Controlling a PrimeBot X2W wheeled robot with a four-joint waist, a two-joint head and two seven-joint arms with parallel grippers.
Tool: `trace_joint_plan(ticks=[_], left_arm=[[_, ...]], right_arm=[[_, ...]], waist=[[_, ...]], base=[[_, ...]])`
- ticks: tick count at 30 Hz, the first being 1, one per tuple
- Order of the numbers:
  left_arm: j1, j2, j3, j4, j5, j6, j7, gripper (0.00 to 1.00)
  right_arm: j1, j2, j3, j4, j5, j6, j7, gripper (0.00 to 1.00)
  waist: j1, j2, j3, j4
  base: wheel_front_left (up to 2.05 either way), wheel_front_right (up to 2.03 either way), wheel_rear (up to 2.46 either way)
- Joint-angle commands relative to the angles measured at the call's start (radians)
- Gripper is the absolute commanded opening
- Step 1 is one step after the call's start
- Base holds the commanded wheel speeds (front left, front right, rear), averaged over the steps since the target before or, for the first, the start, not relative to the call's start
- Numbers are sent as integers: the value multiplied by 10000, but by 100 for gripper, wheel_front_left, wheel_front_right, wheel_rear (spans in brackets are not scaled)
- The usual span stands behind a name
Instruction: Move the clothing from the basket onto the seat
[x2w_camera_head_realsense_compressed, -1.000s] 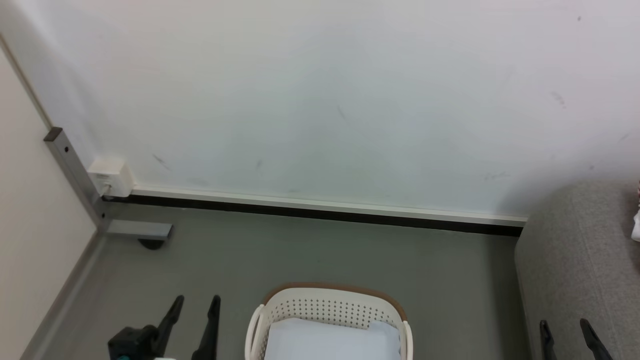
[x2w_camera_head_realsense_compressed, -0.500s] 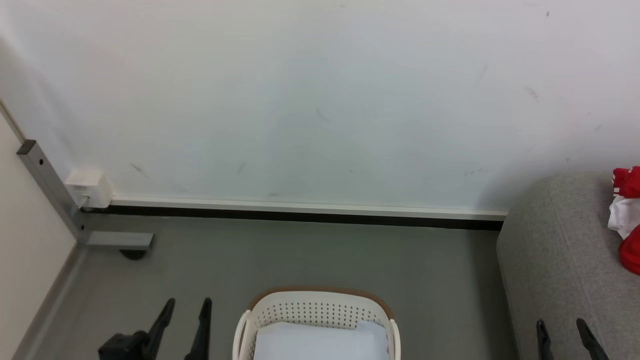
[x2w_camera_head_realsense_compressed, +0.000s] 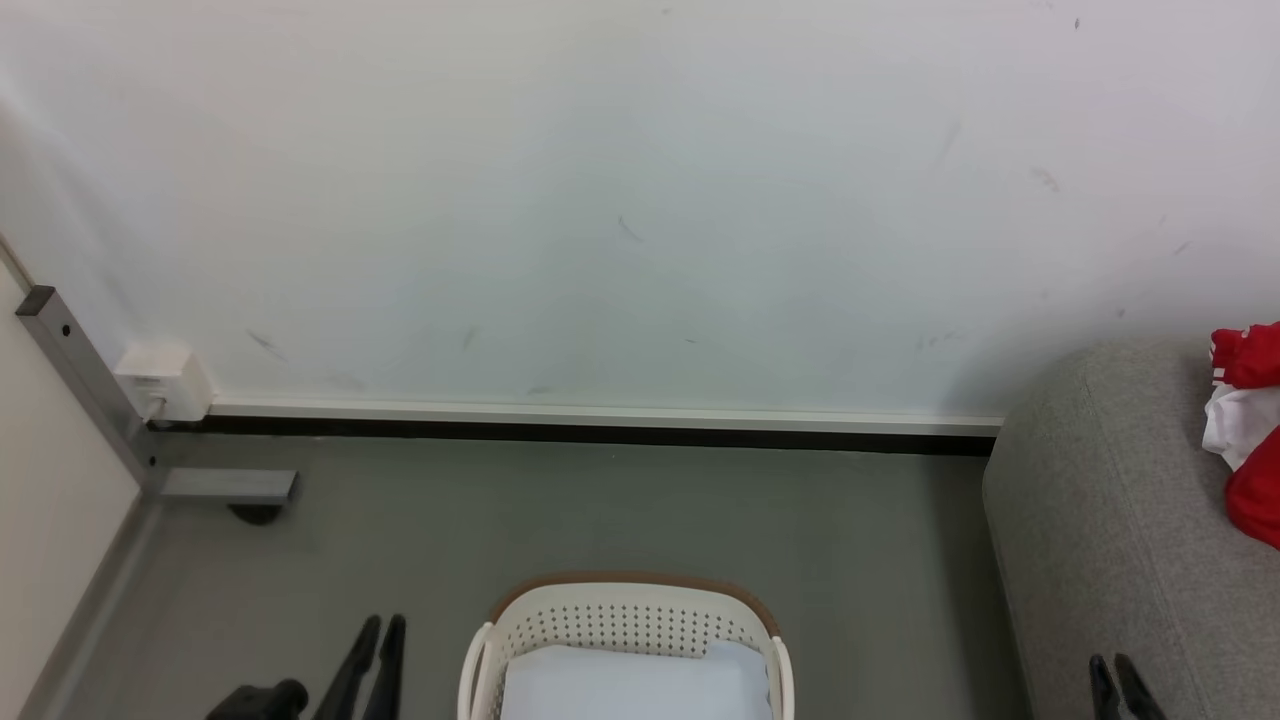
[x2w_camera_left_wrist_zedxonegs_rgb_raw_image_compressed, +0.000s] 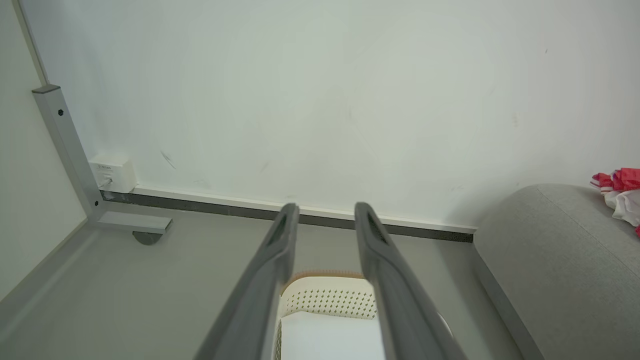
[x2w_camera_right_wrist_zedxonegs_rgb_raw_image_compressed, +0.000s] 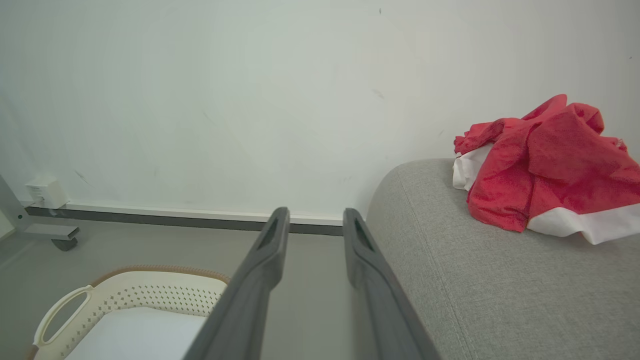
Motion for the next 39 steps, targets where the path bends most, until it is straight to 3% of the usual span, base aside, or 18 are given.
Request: trace_joint_plan(ticks=[1,39], left_arm=[[81,-74,-11,150,-25,0,13,0],[-336,-321,828,-263,-5850,-139,1641,0]], right_arm=[[5,40,8,157,17,0,51,0],[-973,-4,-164,116,6419,-8,1643,0]], waist=[[0,-1,2,-2],[0,-1,175,-42]], base=[[0,0,0],[0,0,0]])
